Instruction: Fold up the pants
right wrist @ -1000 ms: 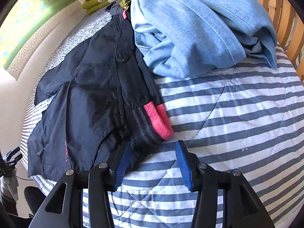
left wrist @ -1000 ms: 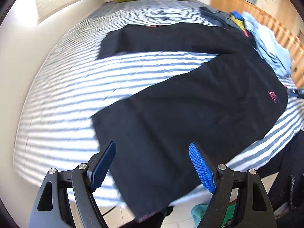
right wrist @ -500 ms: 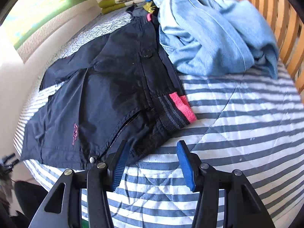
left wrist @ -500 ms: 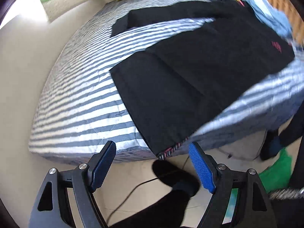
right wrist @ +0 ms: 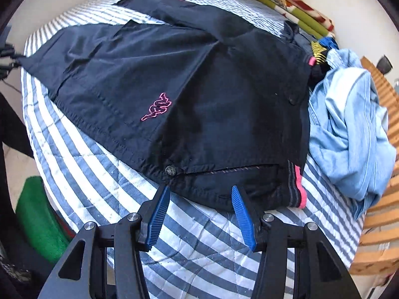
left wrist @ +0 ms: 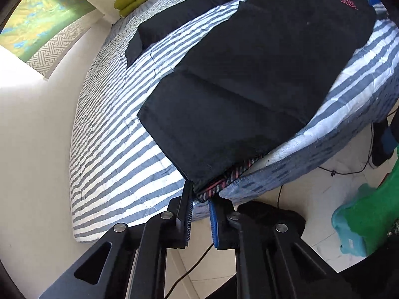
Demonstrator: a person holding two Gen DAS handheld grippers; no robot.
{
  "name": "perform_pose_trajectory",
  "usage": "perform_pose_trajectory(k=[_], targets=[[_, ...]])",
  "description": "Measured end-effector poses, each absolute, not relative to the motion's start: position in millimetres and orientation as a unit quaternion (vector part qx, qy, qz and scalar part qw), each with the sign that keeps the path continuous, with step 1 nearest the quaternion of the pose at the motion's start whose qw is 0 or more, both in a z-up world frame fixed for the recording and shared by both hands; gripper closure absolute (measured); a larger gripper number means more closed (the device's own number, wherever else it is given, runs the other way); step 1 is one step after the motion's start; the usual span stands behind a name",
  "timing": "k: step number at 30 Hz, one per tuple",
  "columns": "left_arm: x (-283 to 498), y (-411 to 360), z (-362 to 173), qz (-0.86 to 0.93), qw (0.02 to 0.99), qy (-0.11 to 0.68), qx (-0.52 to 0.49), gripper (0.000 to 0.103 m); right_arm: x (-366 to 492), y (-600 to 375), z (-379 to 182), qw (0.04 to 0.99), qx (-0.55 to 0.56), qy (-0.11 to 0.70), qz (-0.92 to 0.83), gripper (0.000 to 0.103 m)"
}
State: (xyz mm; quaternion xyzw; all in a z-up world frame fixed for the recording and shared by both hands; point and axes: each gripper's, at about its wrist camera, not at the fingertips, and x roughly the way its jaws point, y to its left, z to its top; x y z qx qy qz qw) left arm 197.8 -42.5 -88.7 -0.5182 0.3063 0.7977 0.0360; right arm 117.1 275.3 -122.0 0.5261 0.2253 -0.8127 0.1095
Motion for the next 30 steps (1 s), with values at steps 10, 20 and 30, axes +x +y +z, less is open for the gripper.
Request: perform_pose_trajectory(k=[10, 20, 30], targets=[[177, -50, -69, 0.820, 0.034, 0.277, -0.500, 0.095, 124, 225, -146, 0.125, 0.461, 0.368, -0.798, 0.050], [193, -64, -75, 0.802, 0.068, 0.271, -0.528, 0.090, 124, 221, -148, 0.141, 0.486, 0.349, -0.789, 0.080], [189, -56, -70, 0.790, 0.091, 0.293, -0.530, 0.080, 122, 218, -147, 0.137, 0.496, 0.344, -0.785, 0.080]])
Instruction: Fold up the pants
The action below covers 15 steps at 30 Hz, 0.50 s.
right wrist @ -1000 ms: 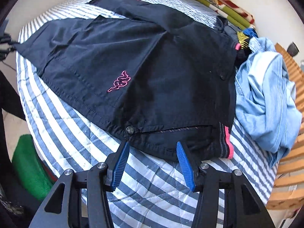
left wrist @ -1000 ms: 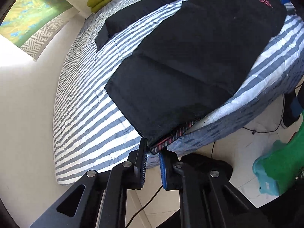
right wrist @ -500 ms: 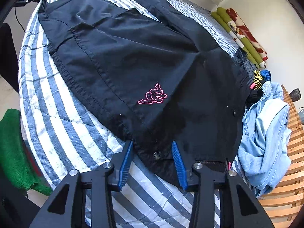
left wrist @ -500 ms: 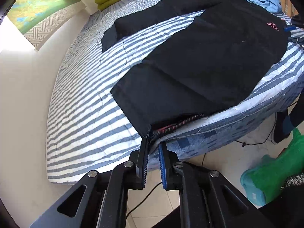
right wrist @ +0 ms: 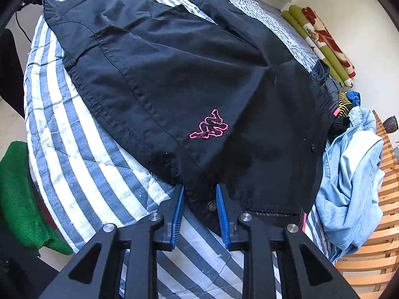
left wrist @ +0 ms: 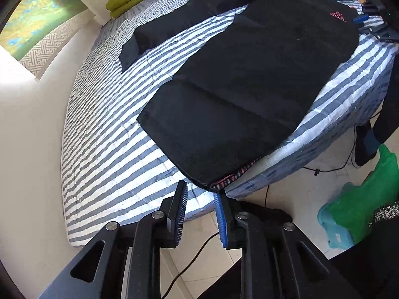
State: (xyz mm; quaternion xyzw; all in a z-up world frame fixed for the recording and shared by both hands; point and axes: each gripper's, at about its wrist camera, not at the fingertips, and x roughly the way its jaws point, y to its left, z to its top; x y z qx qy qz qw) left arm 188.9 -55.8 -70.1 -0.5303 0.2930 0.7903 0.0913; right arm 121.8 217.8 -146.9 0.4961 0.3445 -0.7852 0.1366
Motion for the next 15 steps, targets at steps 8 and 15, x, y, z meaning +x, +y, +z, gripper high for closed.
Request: perform_pose_trajectory(k=[8, 15], targets=[[180, -14, -78, 0.779, 0.129, 0.350, -0.504, 0.072, 120, 221, -142, 0.133, 0.485, 0.347, -0.791, 0.079], [160, -24, -55, 0.796, 0.105, 0.338, -0.490, 0.093, 117, 213, -152, 0.132, 0.459, 0.399, -0.782, 0.066]])
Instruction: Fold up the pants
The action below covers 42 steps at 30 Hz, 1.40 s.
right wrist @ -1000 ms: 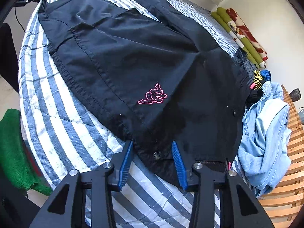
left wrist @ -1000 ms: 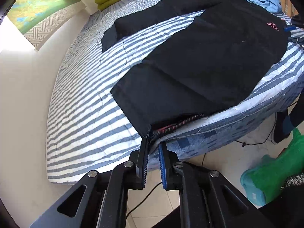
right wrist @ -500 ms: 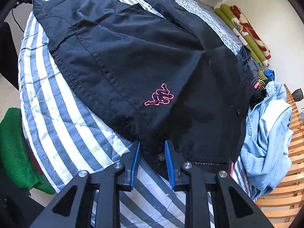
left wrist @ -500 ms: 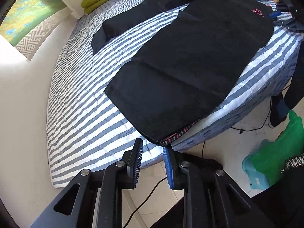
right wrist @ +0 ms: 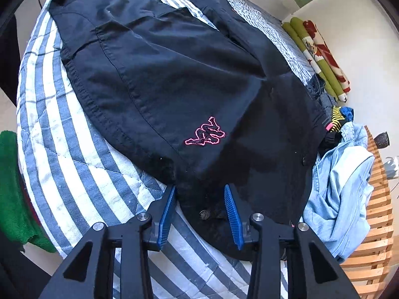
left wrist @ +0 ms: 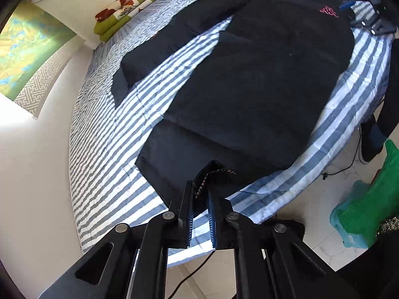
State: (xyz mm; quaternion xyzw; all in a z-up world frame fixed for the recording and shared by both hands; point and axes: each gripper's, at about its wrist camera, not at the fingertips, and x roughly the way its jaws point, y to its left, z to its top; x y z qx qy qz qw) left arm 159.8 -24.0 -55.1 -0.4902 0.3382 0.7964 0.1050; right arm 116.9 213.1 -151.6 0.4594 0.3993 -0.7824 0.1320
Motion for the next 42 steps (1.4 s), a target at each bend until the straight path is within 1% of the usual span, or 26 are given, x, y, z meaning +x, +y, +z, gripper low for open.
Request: perform_pose_trajectory(k=[2, 3, 4, 5, 6, 8, 12, 17, 23, 27, 29, 32, 34, 38, 42], targets=[[158, -32, -42, 0.807, 0.099, 0.322, -0.485, 0.093, 117, 213, -152, 0.134, 0.455, 0.407, -0.780, 0.066], [158, -34, -36, 0.812, 0.095, 0.317, -0.481, 0.093, 116, 213, -151, 0.133, 0.459, 0.404, -0.780, 0.068], [157, -37, -30, 0.816, 0.094, 0.311, -0.478, 0.093, 116, 213, -150, 0.136, 0.463, 0.399, -0.780, 0.073], [157, -39, -24, 0.821, 0.093, 0.305, -0.474, 0.093, 116, 212, -148, 0.141, 0.468, 0.395, -0.778, 0.085], [156, -40, -18, 0.826, 0.087, 0.303, -0.467, 0.094, 116, 210, -145, 0.139, 0.467, 0.399, -0.777, 0.089], [151, -41, -8, 0.837, 0.073, 0.303, -0.449, 0.094, 117, 206, -137, 0.134, 0.458, 0.411, -0.777, 0.093], [123, -42, 12, 0.853, 0.049, 0.306, -0.421, 0.096, 103, 207, -95, 0.119, 0.434, 0.403, -0.797, 0.096], [69, -42, 42, 0.871, 0.028, 0.310, -0.380, 0.098, 61, 205, -38, 0.075, 0.381, 0.428, -0.816, 0.097], [-19, -52, 64, 0.880, 0.005, 0.311, -0.359, 0.098, -18, 203, -1, 0.032, 0.354, 0.447, -0.820, 0.098], [-87, -65, 72, 0.885, -0.005, 0.298, -0.358, 0.098, -80, 202, 6, 0.010, 0.351, 0.463, -0.814, 0.098], [-126, -75, 69, 0.885, -0.007, 0.285, -0.368, 0.098, -109, 203, 6, 0.006, 0.358, 0.459, -0.813, 0.098], [-187, -88, 52, 0.879, -0.007, 0.268, -0.395, 0.098, -161, 204, -9, -0.006, 0.368, 0.467, -0.804, 0.098], [-222, -92, 36, 0.873, -0.007, 0.267, -0.408, 0.098, -189, 204, -23, -0.011, 0.376, 0.469, -0.799, 0.098], [-286, -101, -3, 0.862, -0.006, 0.234, -0.451, 0.098, -243, 204, -54, -0.020, 0.392, 0.469, -0.791, 0.098], [-332, -97, -44, 0.851, -0.014, 0.240, -0.466, 0.098, -284, 206, -85, -0.026, 0.410, 0.470, -0.782, 0.098]])
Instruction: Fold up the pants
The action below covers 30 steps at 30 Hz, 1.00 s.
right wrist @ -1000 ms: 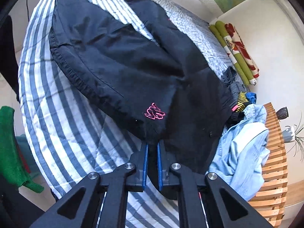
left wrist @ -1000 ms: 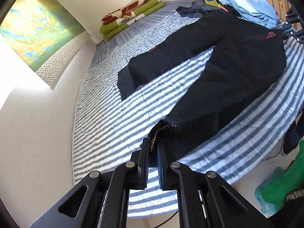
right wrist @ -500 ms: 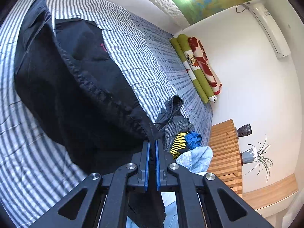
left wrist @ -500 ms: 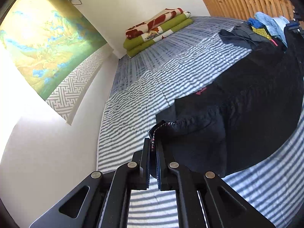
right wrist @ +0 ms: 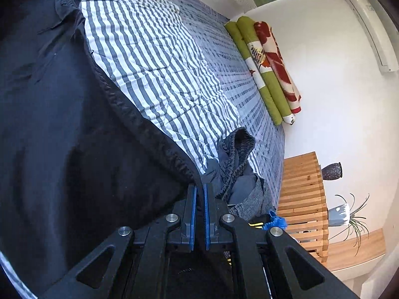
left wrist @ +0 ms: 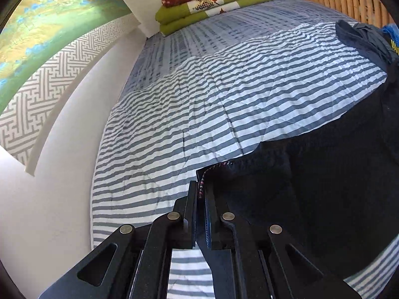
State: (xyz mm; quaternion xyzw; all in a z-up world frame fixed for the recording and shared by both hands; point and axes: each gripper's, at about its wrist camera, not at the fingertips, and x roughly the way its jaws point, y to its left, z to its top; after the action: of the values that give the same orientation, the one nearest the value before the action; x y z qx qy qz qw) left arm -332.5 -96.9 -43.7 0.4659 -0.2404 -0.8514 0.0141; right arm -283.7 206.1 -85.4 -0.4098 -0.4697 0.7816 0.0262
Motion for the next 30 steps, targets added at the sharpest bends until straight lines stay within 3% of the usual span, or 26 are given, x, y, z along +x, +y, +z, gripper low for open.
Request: perform_pose_trajectory(k=[7, 9, 10, 11, 12, 14, 16, 19, 23, 28, 30], targets=[[-380, -79, -103, -0.833, 0.035, -0.242, 0.496, 0.095, -327, 220, -133, 0.049, -0.440, -0.469, 0.764, 0.098], [-380, -82, -102, -0.836, 0.046, -0.233, 0.495, 0.087, -337, 224, -143, 0.040, -0.465, -0.460, 0.755, 0.096], [-379, -86, -97, -0.840, 0.051, -0.225, 0.491, 0.076, -339, 224, -145, 0.035, -0.470, -0.458, 0.753, 0.095], [-375, -93, -90, -0.846, 0.055, -0.216, 0.484, 0.061, -339, 224, -142, 0.039, -0.467, -0.457, 0.756, 0.086], [-369, -103, -80, -0.852, 0.061, -0.205, 0.477, 0.056, -337, 223, -134, 0.044, -0.459, -0.449, 0.765, 0.066], [-351, -126, -62, -0.864, 0.068, -0.158, 0.474, 0.055, -331, 222, -112, 0.034, -0.444, -0.420, 0.791, 0.045], [-327, -144, -53, -0.870, 0.055, -0.114, 0.477, 0.055, -317, 221, -86, 0.032, -0.428, -0.386, 0.817, 0.045], [-289, -161, -64, -0.860, 0.034, -0.073, 0.504, 0.043, -286, 218, -53, -0.001, -0.414, -0.320, 0.852, 0.045], [-254, -161, -102, -0.839, 0.007, -0.032, 0.544, 0.042, -232, 199, -33, -0.064, -0.406, -0.258, 0.875, 0.045], [-251, -167, -143, -0.819, 0.025, 0.057, 0.571, 0.023, -171, 141, -50, -0.128, -0.406, -0.283, 0.859, 0.045], [-252, -166, -146, -0.825, 0.036, 0.069, 0.560, 0.022, -157, 126, -61, -0.144, -0.411, -0.289, 0.853, 0.045]])
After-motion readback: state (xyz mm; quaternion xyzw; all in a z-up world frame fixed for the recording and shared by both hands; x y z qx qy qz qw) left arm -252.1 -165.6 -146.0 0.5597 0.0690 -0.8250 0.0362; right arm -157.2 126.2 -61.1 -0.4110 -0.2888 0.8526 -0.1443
